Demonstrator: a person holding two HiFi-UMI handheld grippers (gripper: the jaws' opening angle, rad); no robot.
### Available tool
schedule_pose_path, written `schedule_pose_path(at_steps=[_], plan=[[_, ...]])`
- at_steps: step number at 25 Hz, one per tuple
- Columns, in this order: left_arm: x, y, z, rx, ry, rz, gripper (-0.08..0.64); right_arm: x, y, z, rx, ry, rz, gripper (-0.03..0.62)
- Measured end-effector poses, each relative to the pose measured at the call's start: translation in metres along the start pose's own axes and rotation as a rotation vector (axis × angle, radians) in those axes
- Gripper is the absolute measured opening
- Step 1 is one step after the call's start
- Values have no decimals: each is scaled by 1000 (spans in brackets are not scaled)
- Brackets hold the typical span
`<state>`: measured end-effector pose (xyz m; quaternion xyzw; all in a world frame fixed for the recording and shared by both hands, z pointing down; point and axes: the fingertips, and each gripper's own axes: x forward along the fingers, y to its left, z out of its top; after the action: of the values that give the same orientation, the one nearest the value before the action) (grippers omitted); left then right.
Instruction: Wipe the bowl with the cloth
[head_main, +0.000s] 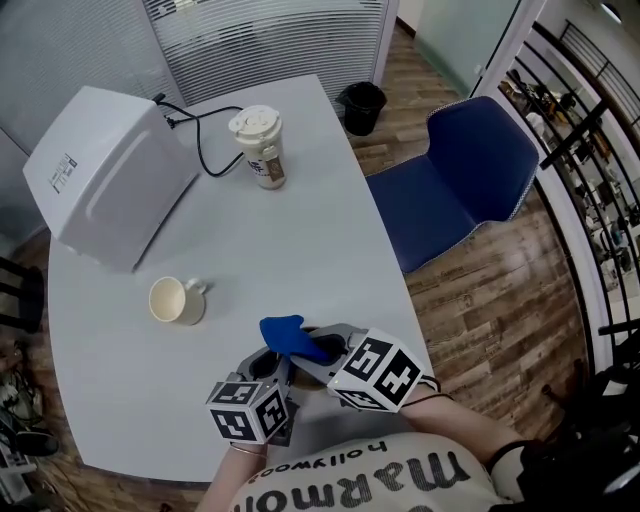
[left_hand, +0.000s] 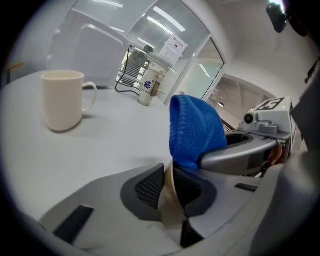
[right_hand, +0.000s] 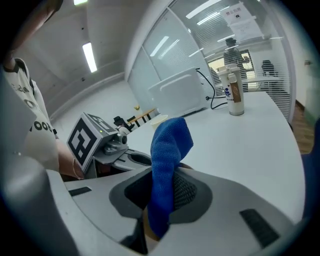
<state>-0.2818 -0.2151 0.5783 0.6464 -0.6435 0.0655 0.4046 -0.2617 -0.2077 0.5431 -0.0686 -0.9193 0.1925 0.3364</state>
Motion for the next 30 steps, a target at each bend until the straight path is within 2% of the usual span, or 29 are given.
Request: schedule_pose_path(at_steps=[4, 10, 14, 18, 21, 25, 30], plan=[[-7, -3, 8, 90, -25, 55, 29, -3, -1, 8, 27, -50, -21, 61], [-18, -16, 22, 150, -68, 74, 31, -20, -5, 20, 57, -148, -105, 61], [-29, -22, 33, 160, -118, 88, 38, -34, -9, 29, 86, -237, -188, 61], [-43, -27, 45, 175, -181, 122, 43, -49, -13, 34, 147, -334, -272, 61], [-59, -30, 54, 223, -238, 177, 44, -60, -9, 36, 200, -400, -305, 61], [-85, -30, 63, 248, -319, 257, 55, -68, -3, 33, 280, -449, -310, 61], [-109, -28, 63, 223, -381, 304, 60, -70, 13, 27, 352, -464, -281, 61]])
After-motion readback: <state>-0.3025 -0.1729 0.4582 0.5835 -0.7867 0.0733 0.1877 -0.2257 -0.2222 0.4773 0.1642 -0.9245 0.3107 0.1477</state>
